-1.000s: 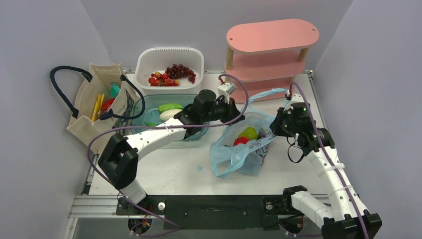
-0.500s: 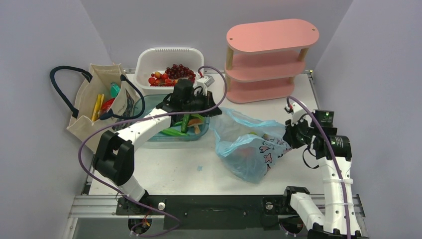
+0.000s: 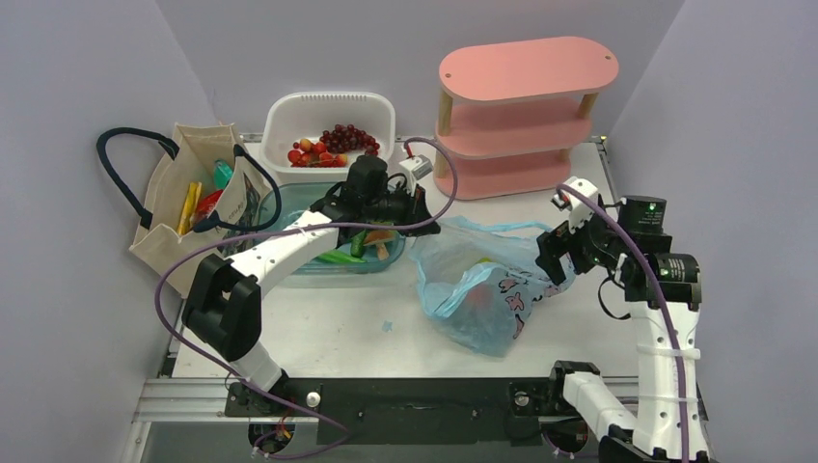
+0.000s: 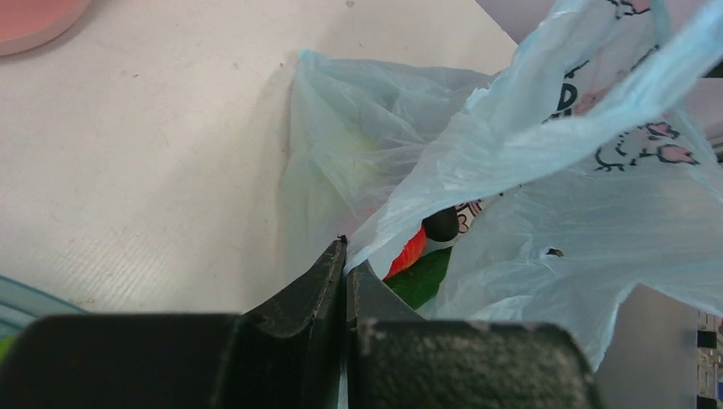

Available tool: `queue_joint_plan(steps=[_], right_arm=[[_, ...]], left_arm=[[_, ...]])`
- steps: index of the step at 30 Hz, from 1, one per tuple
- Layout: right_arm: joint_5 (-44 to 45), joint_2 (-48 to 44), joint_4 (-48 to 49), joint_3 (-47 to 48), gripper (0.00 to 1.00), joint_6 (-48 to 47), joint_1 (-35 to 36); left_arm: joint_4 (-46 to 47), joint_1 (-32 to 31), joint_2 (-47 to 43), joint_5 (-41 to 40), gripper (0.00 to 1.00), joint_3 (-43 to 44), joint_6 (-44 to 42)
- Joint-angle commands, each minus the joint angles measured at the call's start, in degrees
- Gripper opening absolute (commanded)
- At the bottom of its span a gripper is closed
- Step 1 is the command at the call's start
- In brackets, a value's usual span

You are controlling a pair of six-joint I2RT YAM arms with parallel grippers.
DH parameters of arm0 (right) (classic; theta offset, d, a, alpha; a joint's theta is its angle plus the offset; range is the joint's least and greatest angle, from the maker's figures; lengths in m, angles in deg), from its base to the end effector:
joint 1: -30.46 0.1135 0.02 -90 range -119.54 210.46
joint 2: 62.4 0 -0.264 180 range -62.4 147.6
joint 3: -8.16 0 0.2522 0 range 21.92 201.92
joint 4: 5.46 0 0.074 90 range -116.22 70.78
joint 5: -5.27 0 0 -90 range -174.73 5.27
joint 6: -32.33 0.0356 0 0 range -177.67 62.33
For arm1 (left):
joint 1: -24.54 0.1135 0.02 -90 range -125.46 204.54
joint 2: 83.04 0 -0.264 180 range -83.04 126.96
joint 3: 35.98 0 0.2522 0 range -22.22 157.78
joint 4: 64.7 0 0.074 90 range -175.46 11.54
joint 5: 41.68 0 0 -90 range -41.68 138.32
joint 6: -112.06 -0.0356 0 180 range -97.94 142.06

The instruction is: Untie the knot of the grocery bags and take out the mixed food

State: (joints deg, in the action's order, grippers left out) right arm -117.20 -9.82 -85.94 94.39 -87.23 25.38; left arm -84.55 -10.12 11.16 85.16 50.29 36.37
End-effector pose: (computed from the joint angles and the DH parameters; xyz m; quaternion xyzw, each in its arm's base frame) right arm 0.1418 0.0066 0.3870 -0.2898 0.8507 0.1430 0.4146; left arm 0.3003 -0.2336 0.2942 0.3042 0.7707 -0.4494 0.3340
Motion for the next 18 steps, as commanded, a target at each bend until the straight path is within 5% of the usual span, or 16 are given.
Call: queue_joint_plan(steps=[1,8,10,17,18], right_arm=[[-0.4,-2.0,7.6,2.5,0.90,-1.3,8.4],[10.8,1.6,16.1,2.2,0.86,-2.2,20.8],[12.5,4.5,17.6,3.5,0.75,-2.3,20.9],[11.8,13.6,22.2,5.0,0.02,-0.7,17.7],[11.2,15.4,22.3,4.8,0.00,0.3,16.6]], left_arm=[[-0.1,-0.8,-1.3,2.2,0.00,4.2,-1.6],[0.8,-2.0,-0.9,4.7,0.00,5.7,-2.7],[1.7,-2.1,-1.5,5.9,0.00,5.3,-3.5],[4.3,-2.8,-4.8,12.2,0.00,3.7,-7.9],[5.0,-2.9,-5.1,13.0,0.00,3.7,-8.2]])
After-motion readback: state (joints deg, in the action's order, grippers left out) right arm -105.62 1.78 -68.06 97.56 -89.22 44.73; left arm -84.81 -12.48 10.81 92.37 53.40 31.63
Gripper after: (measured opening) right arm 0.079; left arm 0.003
